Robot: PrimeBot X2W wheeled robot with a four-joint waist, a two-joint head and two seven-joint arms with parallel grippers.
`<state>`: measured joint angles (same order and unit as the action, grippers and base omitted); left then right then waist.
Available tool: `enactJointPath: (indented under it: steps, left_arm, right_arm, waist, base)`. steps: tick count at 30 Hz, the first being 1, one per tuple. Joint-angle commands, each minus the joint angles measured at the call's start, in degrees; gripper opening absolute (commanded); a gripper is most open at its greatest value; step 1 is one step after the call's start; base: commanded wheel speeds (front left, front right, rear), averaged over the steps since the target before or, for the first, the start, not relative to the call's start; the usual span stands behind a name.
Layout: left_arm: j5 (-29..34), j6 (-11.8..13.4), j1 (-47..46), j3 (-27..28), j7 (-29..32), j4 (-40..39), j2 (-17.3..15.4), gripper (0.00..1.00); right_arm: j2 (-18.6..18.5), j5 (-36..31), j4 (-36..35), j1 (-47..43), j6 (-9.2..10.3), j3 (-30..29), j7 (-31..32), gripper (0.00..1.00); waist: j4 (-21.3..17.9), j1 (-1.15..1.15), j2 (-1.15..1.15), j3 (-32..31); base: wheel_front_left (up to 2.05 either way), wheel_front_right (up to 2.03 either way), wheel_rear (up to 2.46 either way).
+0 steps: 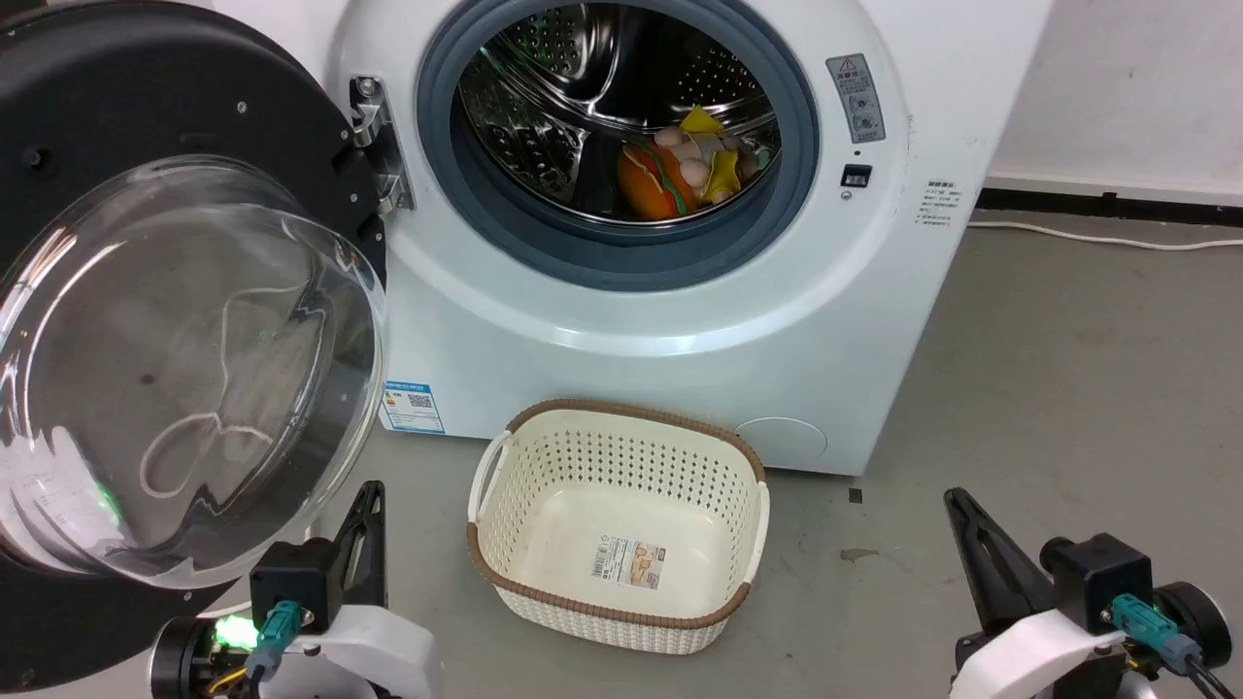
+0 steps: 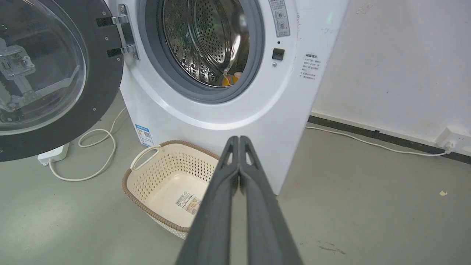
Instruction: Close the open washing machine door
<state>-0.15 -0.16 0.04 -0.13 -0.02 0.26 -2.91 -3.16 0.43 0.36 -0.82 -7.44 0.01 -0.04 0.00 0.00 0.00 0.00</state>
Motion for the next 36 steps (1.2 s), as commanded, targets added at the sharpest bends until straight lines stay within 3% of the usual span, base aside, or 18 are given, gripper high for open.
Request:
enactJointPath:
  steps: [1,17,18,36]
  left_arm:
    - [0.1,0.2,0.0,0.1,0.0,-0.3,0.0,0.00]
    - [0.1,0.2,0.0,0.1,0.0,-0.3,0.0,0.00]
    - [0.0,0.0,0.0,0.0,0.0,0.0,0.0,1.00]
    - [0.0,0.1,-0.3,-1.0,-1.8,0.6,-0.2,1.00]
  right_arm:
    - [0.3,-0.4,-0.4,0.8,-0.05,0.0,0.0,0.00]
    - [0.3,-0.4,-0.4,0.8,-0.05,0.0,0.0,0.00]
    - [0.0,0.0,0.0,0.0,0.00,0.0,0.0,1.00]
    - [0.0,1.6,0.6,-0.1,-0.01,-0.5,-1.8,1.00]
  waist:
    - [0.0,0.00,0.00,0.0]
    - [0.0,0.00,0.00,0.0]
    - [0.0,0.00,0.00,0.0]
    - [0.8,0.00,0.00,0.0]
  base:
    - [0.00,0.00,0.00]
    - [0.00,0.00,0.00]
    - [0.00,0.00,0.00]
    - [0.00,0.00,0.00]
